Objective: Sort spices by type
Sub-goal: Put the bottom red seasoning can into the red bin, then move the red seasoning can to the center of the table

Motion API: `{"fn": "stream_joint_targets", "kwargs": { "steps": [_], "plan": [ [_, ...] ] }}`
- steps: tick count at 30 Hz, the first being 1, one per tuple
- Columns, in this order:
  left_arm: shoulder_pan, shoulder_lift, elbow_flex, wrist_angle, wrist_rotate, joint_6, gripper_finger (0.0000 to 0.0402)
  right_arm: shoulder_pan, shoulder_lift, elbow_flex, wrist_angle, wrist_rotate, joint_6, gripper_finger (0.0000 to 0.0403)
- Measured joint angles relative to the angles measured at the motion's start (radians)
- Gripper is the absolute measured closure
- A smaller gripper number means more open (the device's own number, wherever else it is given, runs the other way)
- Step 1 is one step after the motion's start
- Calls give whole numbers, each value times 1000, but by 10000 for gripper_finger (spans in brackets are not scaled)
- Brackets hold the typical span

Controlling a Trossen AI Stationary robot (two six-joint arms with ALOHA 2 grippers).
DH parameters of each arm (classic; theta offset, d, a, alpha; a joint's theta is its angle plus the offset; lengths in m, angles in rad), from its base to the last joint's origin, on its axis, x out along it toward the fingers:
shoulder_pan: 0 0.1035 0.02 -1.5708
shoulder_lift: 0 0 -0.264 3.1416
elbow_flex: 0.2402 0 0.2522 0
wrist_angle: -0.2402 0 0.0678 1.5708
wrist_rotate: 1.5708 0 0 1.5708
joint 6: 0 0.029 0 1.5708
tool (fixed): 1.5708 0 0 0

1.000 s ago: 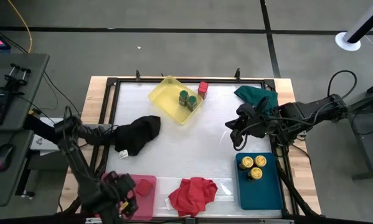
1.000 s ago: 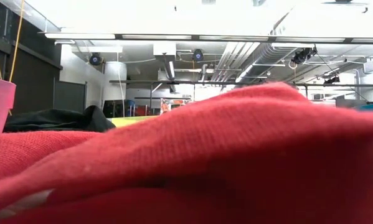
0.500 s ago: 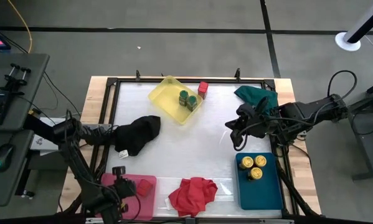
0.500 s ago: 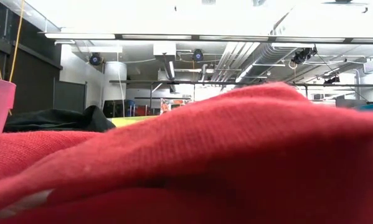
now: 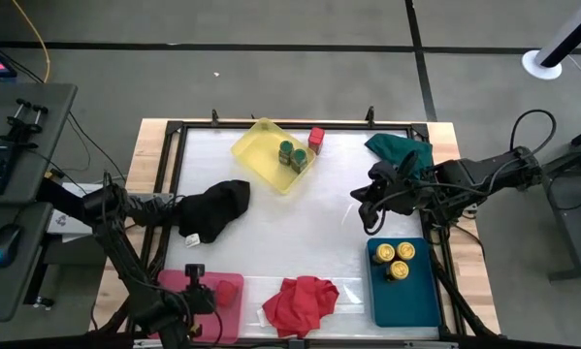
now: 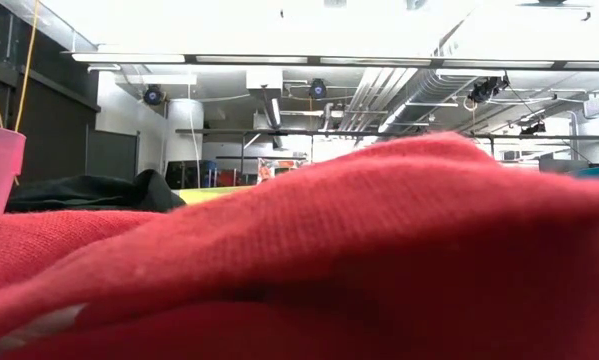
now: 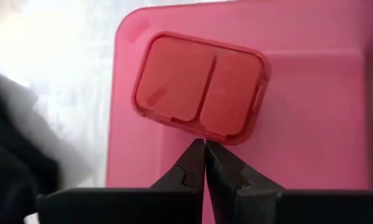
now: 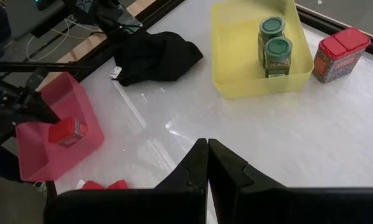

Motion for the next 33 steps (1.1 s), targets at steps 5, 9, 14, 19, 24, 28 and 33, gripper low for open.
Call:
{"fn": "stream_joint_targets", "kwargs": {
  "steps": [5,9,14,19,24,28,33],
  "plan": [
    [7,0,0,32,0,-14,401,0,0,0,0,0,0,402],
    [10,0,0,105,-1,-5,401,0,0,0,0,0,0,402],
    [10,-3,1,108,0,-5,401,0,0,0,0,0,0,402],
    [-2,-61,1,-10,26,-106,401,-1,0,0,41,2,27,402],
    [-54,-197,1,-147,-118,-296,401,-85,38,1,190,-36,-1,402],
    [-20,-328,1,-196,-383,-396,401,-262,125,1,296,-140,-123,402],
    [195,-446,2,-130,-442,-286,401,-593,259,1,405,-306,-242,402]
  ]
}}
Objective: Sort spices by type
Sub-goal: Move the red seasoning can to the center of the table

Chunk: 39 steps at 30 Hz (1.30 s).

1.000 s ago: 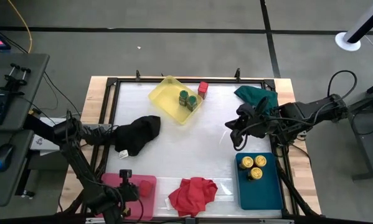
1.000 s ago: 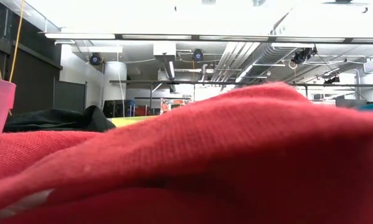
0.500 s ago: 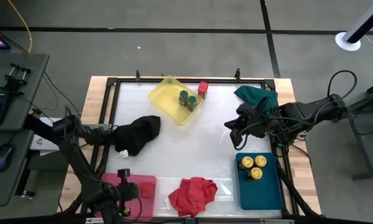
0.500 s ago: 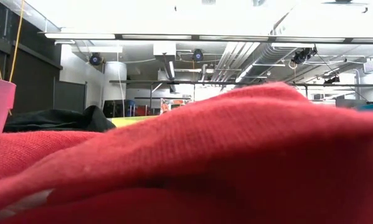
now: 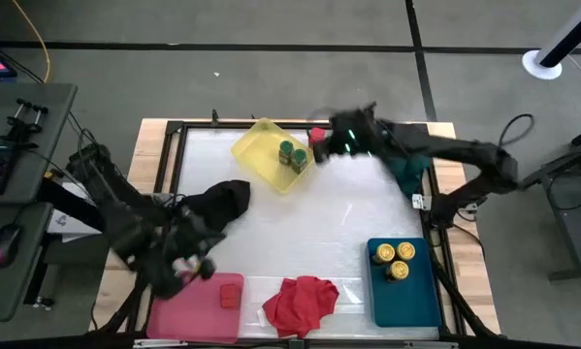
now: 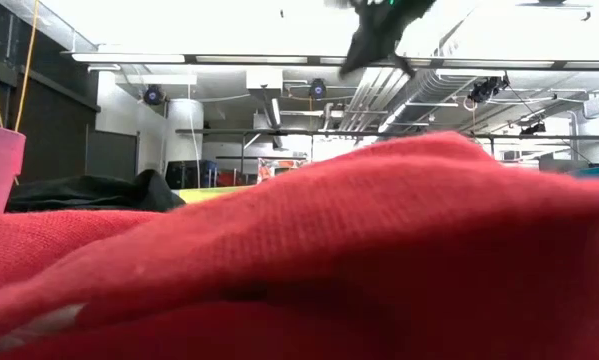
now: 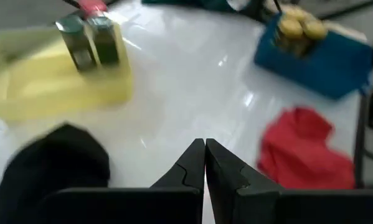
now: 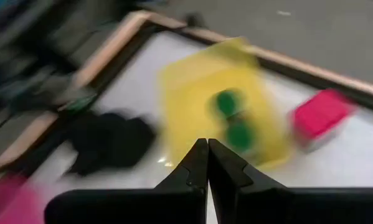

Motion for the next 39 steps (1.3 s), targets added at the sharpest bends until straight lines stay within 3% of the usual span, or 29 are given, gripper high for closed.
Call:
{"fn": "stream_joint_targets", "kwargs": {
  "steps": [5,9,13,18,25,39],
  "plan": [
    [151,-40,0,270,-15,250,401,-205,149,0,77,-35,-61,403],
    [149,-38,0,512,-129,397,401,-262,258,0,140,-36,-95,403],
    [118,-29,0,654,-238,456,401,-272,347,0,210,-37,-95,403],
    [75,-29,0,709,-299,455,401,-270,423,0,211,-16,-95,403],
    [42,-29,0,717,-383,429,401,-271,433,0,208,80,-145,403],
    [51,-29,0,716,-393,426,401,-273,437,-4,102,67,-225,403]
  ]
}}
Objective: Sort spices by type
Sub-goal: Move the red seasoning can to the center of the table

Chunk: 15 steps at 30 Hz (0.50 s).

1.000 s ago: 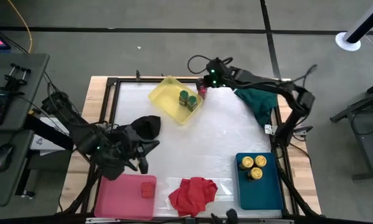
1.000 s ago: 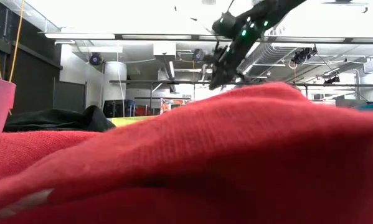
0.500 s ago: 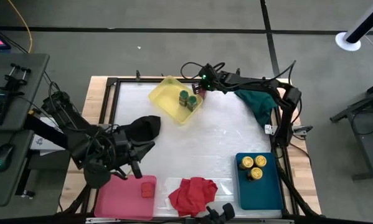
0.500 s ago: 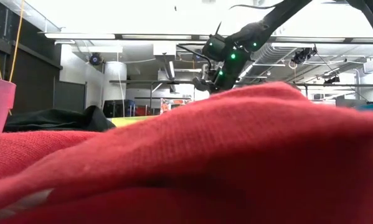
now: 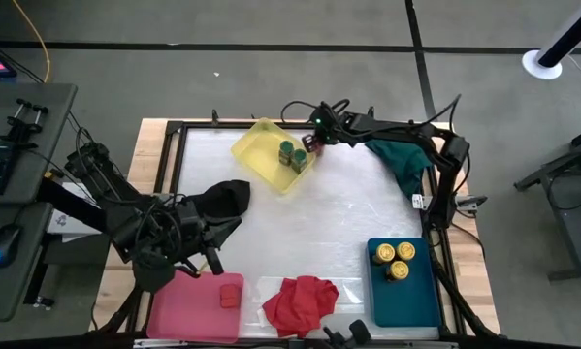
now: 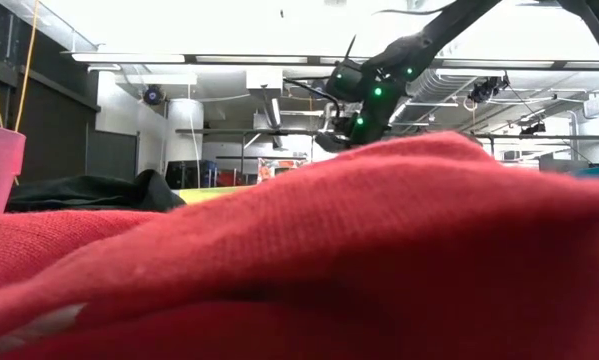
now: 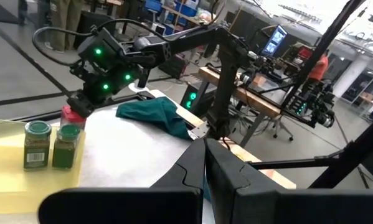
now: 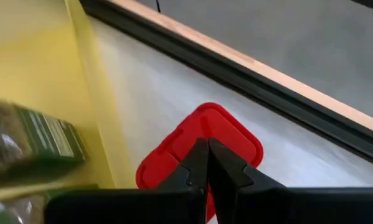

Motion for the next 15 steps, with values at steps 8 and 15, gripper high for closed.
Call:
{"fn": "stream_joint_targets", "kwargs": {
  "steps": [8,15],
  "plan": [
    [-3,0,0,-1,0,26,401,57,-27,-2,-277,61,-115,403],
    [-2,0,0,-2,2,82,401,156,-90,-9,-477,23,-101,403]
  ]
}}
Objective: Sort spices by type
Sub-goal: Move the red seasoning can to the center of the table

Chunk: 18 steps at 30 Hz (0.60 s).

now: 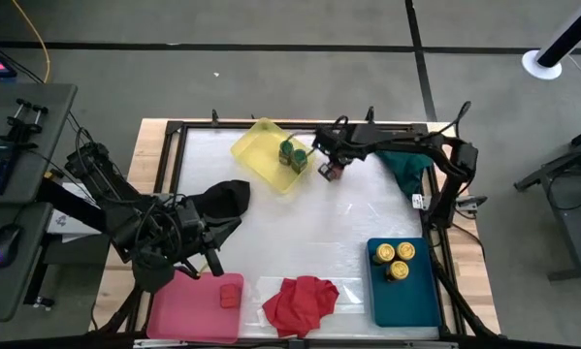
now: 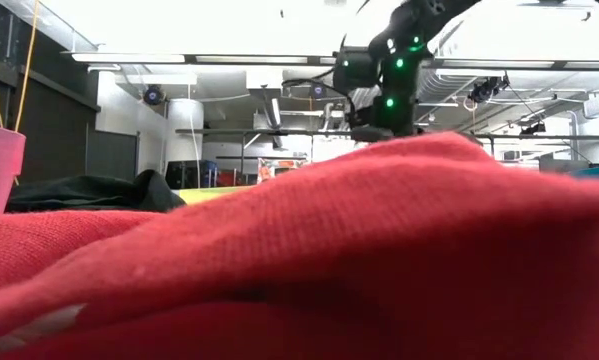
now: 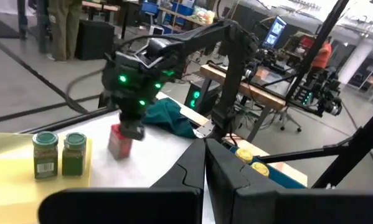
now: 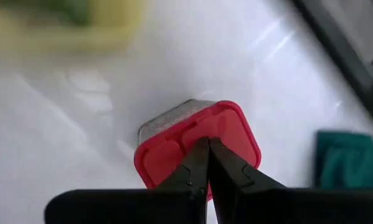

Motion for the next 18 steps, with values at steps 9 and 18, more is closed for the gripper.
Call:
{"fn": "stream_joint_targets", "kwargs": {
  "steps": [9,18],
  "plan": [
    [0,0,0,0,55,57,401,286,-7,0,-29,-45,228,403],
    [-2,0,0,0,164,128,401,515,1,-4,264,-115,562,403]
  ]
}}
